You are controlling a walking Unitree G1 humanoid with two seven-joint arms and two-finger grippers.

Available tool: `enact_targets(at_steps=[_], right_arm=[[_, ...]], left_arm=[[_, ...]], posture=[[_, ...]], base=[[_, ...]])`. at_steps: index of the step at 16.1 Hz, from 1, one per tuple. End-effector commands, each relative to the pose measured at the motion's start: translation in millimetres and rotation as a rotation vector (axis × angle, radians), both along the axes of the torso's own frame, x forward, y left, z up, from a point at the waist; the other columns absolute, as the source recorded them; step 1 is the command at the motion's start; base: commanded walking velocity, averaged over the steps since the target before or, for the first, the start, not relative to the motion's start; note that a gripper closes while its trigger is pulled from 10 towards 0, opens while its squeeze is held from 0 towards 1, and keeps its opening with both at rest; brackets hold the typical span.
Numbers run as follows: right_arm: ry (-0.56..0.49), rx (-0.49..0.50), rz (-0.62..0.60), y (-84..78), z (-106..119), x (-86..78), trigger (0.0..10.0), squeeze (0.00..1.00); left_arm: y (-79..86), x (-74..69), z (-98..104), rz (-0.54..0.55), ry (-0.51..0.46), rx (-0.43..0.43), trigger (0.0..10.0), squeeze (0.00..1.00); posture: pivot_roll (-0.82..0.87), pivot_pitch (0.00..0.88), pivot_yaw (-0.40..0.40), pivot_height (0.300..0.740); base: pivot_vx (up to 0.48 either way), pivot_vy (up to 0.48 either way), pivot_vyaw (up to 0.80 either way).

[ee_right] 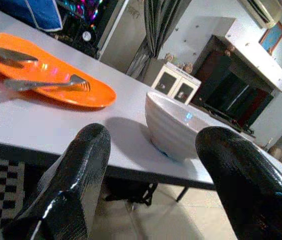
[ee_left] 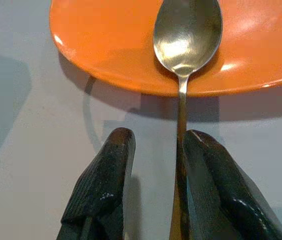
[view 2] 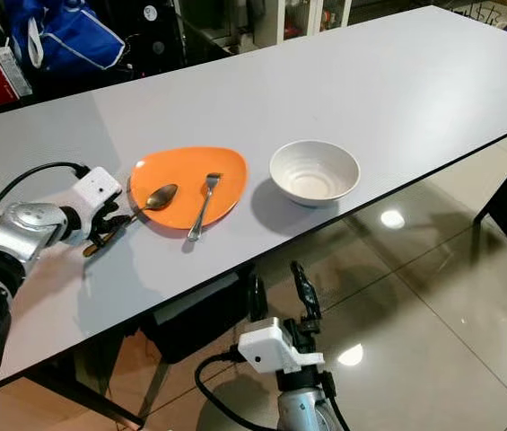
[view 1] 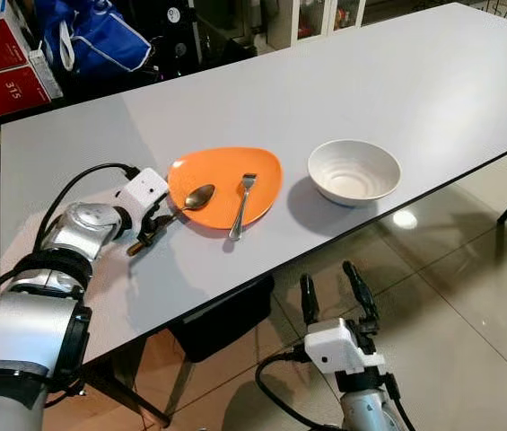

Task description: Setting the table

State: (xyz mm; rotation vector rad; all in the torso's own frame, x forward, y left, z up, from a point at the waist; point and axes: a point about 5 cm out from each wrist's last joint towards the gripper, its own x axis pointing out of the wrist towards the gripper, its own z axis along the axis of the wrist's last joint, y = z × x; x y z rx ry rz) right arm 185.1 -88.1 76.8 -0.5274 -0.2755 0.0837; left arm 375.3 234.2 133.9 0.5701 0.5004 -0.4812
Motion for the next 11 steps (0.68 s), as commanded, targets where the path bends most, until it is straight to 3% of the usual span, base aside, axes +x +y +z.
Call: enact_targets(at_steps=[1,2,10,11], right_arm=[[-0.015,-0.001,-0.014,-0.8,3.8,-0.3,10.0,0.00],[-0.015,-0.002,-0.014,-1.1,3.8,-0.6,10.0,0.00],[-0.008,-0.008,-0.008,-6.8,4.3,-5.8,10.0,0.00],[-0.007,-0.009,-0.006,-7.5,4.3,-6.8,10.0,0.00]], left_arm=[[2.7,-1.5,-3.0,0.015,0.009,0.014,7.6,0.00],[2.3,-1.5,-3.0,0.012,0.009,0.016,0.0,0.00],[3.9,-1.2,-1.8,0.019,-0.001,0.019,0.0,0.00],[3.5,-1.6,-3.1,0.016,0.003,0.026,10.0,0.00]], posture=[[-0.16,0.061,0.102,0.740],[-0.16,0.061,0.102,0.740],[-0.14,0.067,0.095,0.740],[-0.14,0.068,0.094,0.740]], base=[[0.000,0.000,0.00],[0.000,0.000,0.00],[0.000,0.000,0.00],[0.000,0.000,0.00]])
